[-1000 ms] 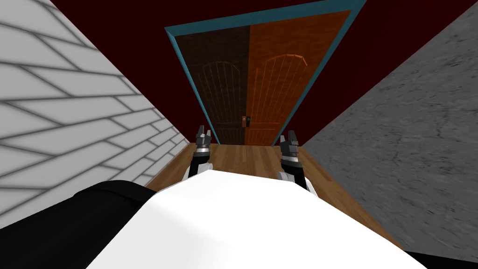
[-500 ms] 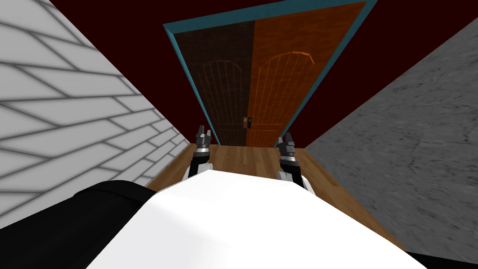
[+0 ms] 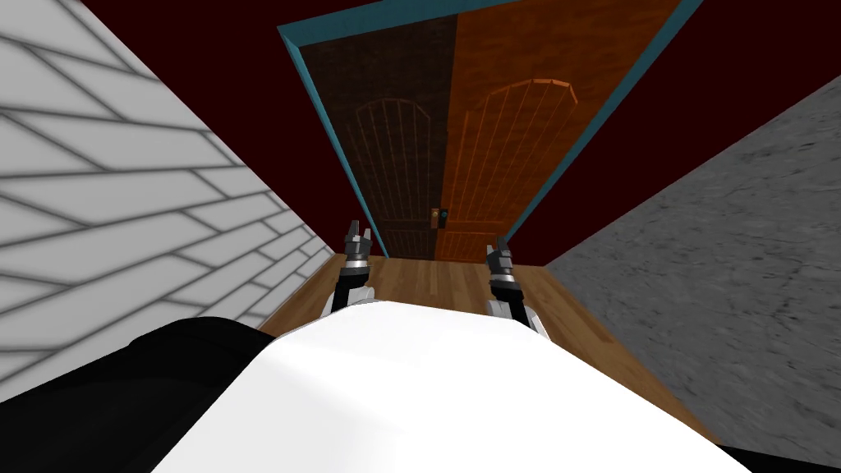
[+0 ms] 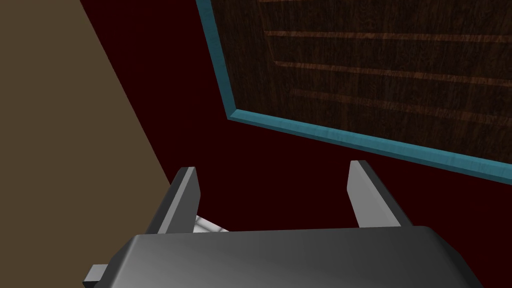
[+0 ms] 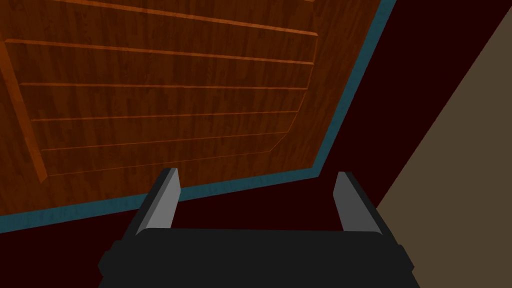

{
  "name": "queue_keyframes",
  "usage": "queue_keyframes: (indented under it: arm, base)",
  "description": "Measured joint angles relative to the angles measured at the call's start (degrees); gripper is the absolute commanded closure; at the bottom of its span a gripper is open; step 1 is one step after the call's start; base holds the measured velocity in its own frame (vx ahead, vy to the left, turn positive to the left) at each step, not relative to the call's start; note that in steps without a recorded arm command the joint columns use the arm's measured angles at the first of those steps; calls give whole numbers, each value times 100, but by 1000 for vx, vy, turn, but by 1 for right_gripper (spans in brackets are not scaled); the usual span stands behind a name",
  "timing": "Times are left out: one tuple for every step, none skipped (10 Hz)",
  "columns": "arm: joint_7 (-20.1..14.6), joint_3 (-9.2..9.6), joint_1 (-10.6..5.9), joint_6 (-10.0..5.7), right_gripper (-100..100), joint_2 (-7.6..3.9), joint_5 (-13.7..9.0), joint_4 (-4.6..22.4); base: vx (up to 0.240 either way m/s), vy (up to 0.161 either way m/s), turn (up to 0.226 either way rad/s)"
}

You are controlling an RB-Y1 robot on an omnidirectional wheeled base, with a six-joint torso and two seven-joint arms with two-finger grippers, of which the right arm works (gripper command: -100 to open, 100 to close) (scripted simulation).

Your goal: Pull the door open

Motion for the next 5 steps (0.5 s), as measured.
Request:
queue_keyframes:
  arm:
    - [-53,-32,-108,55,-100,-2,42,156]
    - [-99,-44,-142,67,-100,9,84,292]
    - [-162,-69,-183,93,-100,2,127,423]
    - [-233,-108,-255,143,-100,-22,153,543]
    - [-299,-135,-307,172,-100,-19,197,696]
  base:
    - [127,57,40]
    - [124,68,41]
    - [140,54,36]
    - [180,65,56]
    - [151,50,31]
